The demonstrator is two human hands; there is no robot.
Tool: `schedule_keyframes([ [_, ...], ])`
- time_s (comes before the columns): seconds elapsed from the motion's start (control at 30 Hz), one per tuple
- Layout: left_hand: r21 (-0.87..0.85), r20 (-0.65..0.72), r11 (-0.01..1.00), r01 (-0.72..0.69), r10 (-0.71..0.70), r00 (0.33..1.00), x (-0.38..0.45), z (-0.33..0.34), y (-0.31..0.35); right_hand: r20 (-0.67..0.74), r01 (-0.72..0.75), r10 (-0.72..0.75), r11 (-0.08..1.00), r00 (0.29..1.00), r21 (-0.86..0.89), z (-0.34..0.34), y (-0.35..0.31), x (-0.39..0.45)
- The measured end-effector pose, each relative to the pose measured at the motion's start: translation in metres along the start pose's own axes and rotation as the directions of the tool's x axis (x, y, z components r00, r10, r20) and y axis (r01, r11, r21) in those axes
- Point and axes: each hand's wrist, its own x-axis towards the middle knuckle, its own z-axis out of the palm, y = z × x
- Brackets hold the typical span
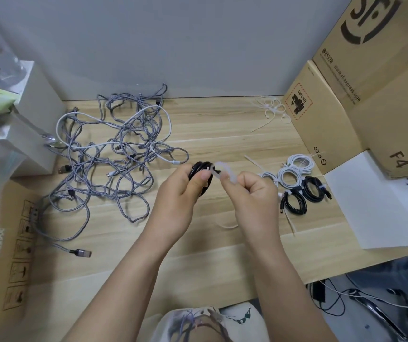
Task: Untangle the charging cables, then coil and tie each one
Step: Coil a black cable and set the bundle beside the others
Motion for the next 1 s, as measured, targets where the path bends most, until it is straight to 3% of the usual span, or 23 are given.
schedule_keyframes([
  [0.13, 0.104, 0.016, 0.995, -0.009, 0.007, 1.0, -0.001, 0.004, -0.004, -0.038, 0.02, -0.023, 0.996, 0.999, -0.087, 0.0, 0.003, 0.006],
  [0.4, 0.025, -0.126, 0.999, -0.045, 0.048, 0.991, -0.001, 0.005, 0.0, 0.107, 0.137, -0.124, 0.983, 0.986, -0.121, 0.003, 0.004, -0.002],
  [0.5, 0.058, -0.147, 0.998, -0.015, 0.023, 0.989, 0.001, 0.003, 0.0, 0.178, 0.053, -0.023, 0.984, 0.984, -0.169, 0.0, 0.007, 0.0],
  [0.6, 0.237, -0.103, 0.97, -0.053, 0.08, 0.991, -0.001, 0.003, 0.0, 0.36, -0.139, 0.174, 0.983, 0.916, -0.121, 0.0, 0.008, 0.002],
  [0.67, 0.339, -0.043, 0.936, -0.099, 0.121, 0.992, -0.003, 0.003, -0.001, 0.408, -0.198, 0.22, 0.976, 0.886, -0.096, -0.002, 0.008, 0.003],
  [0.8, 0.375, -0.006, 0.919, -0.124, 0.136, 0.991, -0.003, 0.004, -0.004, 0.343, -0.215, 0.231, 0.973, 0.91, -0.084, -0.007, 0.007, 0.005],
  [1.0, 0.153, -0.055, 0.988, -0.016, 0.025, 0.998, -0.002, 0.002, -0.001, 0.224, -0.166, 0.165, 0.986, 0.96, -0.015, -0.011, -0.002, 0.004],
])
